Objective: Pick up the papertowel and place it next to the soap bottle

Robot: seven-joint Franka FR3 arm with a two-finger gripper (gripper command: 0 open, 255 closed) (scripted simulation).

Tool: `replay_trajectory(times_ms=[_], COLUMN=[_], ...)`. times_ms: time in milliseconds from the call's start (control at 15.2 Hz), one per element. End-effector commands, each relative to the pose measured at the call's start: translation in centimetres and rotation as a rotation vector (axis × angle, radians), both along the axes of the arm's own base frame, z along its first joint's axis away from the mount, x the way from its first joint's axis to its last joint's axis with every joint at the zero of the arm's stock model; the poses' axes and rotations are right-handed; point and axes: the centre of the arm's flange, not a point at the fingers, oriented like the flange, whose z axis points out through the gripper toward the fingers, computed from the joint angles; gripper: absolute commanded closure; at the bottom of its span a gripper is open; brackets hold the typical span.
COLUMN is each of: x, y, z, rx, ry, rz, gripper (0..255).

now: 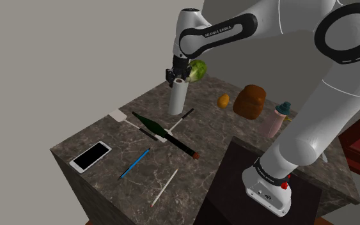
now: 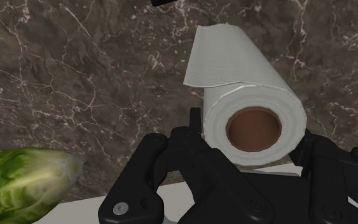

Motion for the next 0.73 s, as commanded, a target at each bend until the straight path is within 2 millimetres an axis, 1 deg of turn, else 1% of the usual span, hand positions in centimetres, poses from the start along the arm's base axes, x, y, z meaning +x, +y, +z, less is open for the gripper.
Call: replay_trajectory(times_ms=[0, 660], x=[0.0, 0.0], y=[-0.1, -0.1], z=[0.4, 5.7], rx=[-0.001, -0.001], ry=[0.002, 0.002], rz=[-0.001, -0.001], gripper=[255, 255])
